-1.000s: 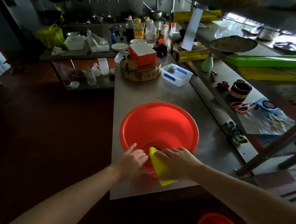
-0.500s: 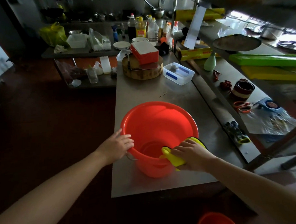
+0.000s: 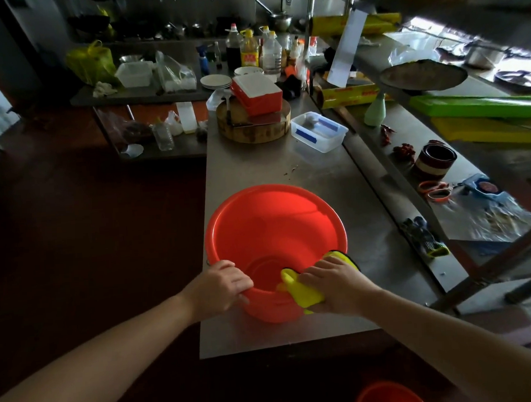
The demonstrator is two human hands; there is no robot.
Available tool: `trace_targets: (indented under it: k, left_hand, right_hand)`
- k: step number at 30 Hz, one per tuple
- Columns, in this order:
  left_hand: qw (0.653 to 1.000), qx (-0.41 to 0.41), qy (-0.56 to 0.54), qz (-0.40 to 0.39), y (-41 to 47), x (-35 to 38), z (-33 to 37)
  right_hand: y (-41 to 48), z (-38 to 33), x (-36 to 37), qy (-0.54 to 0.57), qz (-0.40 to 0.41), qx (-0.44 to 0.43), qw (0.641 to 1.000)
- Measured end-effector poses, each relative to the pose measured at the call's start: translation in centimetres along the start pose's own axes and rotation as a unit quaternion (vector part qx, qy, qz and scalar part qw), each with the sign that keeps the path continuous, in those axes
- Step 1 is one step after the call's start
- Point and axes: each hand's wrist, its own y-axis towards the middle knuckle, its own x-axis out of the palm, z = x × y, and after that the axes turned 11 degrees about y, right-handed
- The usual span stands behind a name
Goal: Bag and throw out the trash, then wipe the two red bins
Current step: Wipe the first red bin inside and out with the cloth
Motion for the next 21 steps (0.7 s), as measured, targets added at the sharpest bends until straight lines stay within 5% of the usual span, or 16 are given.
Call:
trace_targets:
  k: [3, 7, 9, 15, 18, 21]
  left_hand:
    - [0.999, -0.028, 0.040, -0.018, 0.0, -0.5, -2.9]
    - [0.973, -0.060, 0.095, -0.199, 2.1, -1.7, -3.9]
    - [0.969, -0.029, 0.119, -0.214, 2.6, -1.7, -2.6]
    - [0.993, -0.033, 0.051, -0.097, 3.0, -0.7, 1.8]
    - [0.998, -0.003, 0.064, -0.014, 2.0, 0.0, 0.0]
    - [0.997, 0.005, 0.072, -0.012, 0.3, 0.8, -3.3]
  right_hand:
    - [0.0, 2.1, -0.5, -0.011, 0.003, -0.008, 1.000]
    - [1.2, 1.4, -0.8, -0.034, -0.031, 0.012, 0.999]
    - [2.2, -0.4, -0.4, -0.057, -0.036, 0.024, 0.997]
    - [5.1, -4.7, 1.1, -0.017, -0.065, 0.110, 0.992]
    - [3.7, -3.2, 0.3, -0.006, -0.041, 0.074, 0.996]
    - [1.6, 0.3, -0.3, -0.021, 0.005, 0.015, 1.000]
